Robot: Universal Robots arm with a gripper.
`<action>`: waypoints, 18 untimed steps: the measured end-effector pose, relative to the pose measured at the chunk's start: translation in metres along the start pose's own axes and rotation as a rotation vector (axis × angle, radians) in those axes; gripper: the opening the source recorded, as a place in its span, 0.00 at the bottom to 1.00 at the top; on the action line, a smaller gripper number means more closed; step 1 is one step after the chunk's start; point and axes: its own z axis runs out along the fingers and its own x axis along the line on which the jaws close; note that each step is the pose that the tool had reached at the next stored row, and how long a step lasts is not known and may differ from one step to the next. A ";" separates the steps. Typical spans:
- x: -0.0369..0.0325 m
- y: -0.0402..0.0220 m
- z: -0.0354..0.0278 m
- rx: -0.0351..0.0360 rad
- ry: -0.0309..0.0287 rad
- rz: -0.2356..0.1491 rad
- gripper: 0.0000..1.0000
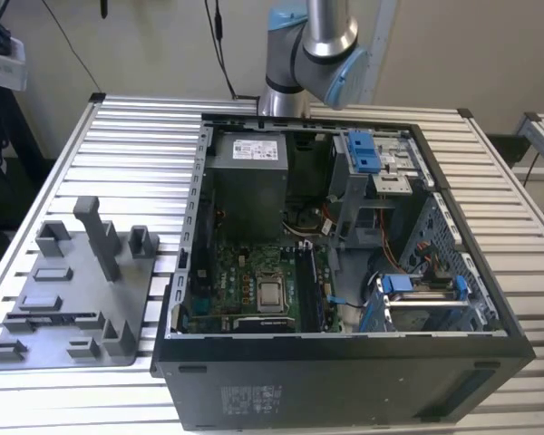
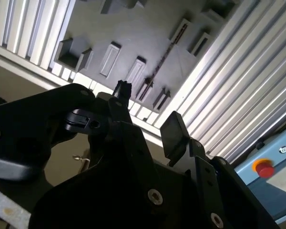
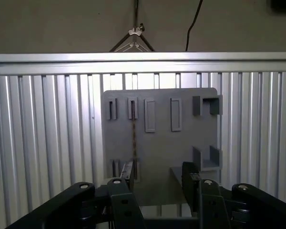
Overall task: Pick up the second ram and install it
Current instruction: 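Pick up the second ram and move it above second insertion slot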
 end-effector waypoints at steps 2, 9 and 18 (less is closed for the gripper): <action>0.0002 0.0000 0.0030 -0.0009 0.0001 0.000 0.54; 0.0008 -0.0002 0.0106 -0.0046 0.0003 0.000 0.54; 0.0014 -0.0015 0.0194 -0.0054 0.0002 0.001 0.54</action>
